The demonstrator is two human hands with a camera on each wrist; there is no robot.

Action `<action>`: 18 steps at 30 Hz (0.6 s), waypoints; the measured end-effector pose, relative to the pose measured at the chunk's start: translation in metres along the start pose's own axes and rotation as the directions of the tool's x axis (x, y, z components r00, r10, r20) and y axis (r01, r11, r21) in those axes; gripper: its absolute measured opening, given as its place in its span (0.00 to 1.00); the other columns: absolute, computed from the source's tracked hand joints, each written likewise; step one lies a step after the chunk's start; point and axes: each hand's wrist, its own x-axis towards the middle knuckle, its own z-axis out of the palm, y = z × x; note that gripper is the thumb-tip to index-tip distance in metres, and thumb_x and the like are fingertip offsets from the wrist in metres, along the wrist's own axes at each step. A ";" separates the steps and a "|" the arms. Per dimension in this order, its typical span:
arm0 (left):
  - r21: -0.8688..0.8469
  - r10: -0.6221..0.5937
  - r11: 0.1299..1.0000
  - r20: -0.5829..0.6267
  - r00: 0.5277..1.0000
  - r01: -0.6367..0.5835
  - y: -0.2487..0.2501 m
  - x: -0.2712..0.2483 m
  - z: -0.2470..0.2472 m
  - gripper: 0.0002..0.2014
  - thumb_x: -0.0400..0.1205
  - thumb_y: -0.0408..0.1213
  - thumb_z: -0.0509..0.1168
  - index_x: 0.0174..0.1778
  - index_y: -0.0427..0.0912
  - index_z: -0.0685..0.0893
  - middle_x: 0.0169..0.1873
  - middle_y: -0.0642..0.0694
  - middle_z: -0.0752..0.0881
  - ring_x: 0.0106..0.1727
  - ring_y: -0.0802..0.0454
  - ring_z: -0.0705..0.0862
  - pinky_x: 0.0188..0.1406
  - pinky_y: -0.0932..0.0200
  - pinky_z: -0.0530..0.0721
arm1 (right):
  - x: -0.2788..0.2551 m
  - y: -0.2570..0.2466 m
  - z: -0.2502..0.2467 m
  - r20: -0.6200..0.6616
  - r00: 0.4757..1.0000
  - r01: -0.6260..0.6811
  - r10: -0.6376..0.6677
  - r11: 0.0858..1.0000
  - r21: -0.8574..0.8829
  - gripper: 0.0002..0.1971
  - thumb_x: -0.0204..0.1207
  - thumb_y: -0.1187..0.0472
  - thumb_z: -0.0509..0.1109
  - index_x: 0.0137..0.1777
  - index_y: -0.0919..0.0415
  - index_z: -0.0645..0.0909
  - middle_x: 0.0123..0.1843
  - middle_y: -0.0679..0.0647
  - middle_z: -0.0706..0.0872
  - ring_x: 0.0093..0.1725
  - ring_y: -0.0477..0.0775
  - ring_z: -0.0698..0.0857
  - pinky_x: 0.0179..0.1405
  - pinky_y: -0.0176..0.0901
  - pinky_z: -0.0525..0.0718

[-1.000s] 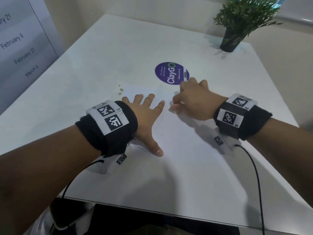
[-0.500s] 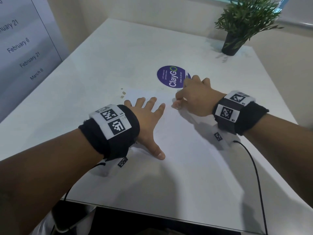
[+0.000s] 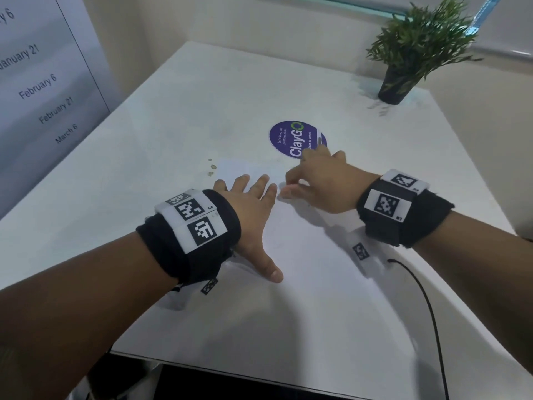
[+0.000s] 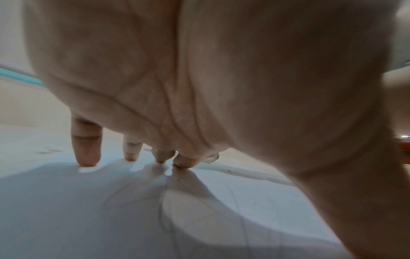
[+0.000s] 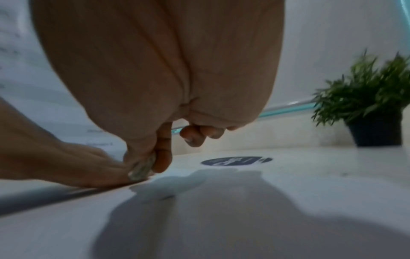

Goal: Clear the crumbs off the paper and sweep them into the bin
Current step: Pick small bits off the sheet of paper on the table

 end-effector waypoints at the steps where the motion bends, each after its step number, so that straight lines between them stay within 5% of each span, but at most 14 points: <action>1: 0.000 0.002 1.000 -0.003 1.000 -0.002 0.000 0.000 0.000 0.78 0.55 0.83 0.69 0.88 0.45 0.31 0.88 0.48 0.31 0.89 0.40 0.35 0.84 0.32 0.46 | 0.001 -0.004 0.001 0.013 1.000 0.011 -0.011 1.000 -0.004 0.15 0.86 0.39 0.60 0.47 0.44 0.83 0.45 0.50 0.67 0.56 0.58 0.65 0.51 0.52 0.60; 8: 0.007 -0.010 1.000 0.014 1.000 0.010 0.001 0.000 -0.001 0.79 0.55 0.84 0.69 0.87 0.46 0.30 0.87 0.49 0.29 0.89 0.41 0.35 0.84 0.32 0.46 | 0.014 0.028 -0.006 -0.099 0.978 -0.193 0.185 0.979 -0.073 0.16 0.85 0.42 0.62 0.45 0.48 0.87 0.48 0.54 0.72 0.55 0.61 0.67 0.51 0.54 0.62; 14: 0.017 -0.002 1.000 0.009 1.000 0.002 0.000 0.000 -0.001 0.78 0.56 0.84 0.68 0.87 0.46 0.30 0.87 0.48 0.30 0.89 0.40 0.35 0.84 0.32 0.45 | 0.009 0.003 -0.001 0.021 0.998 -0.063 0.062 0.997 0.043 0.14 0.86 0.39 0.62 0.42 0.42 0.82 0.44 0.50 0.70 0.56 0.60 0.67 0.52 0.54 0.64; 18: 0.017 -0.003 1.000 0.008 1.000 0.003 -0.001 0.001 -0.001 0.79 0.55 0.84 0.68 0.88 0.46 0.30 0.87 0.48 0.30 0.89 0.40 0.36 0.84 0.32 0.46 | 0.015 0.016 -0.003 -0.048 0.986 -0.163 0.160 0.984 -0.067 0.16 0.86 0.41 0.60 0.44 0.46 0.84 0.49 0.54 0.71 0.57 0.61 0.67 0.52 0.55 0.61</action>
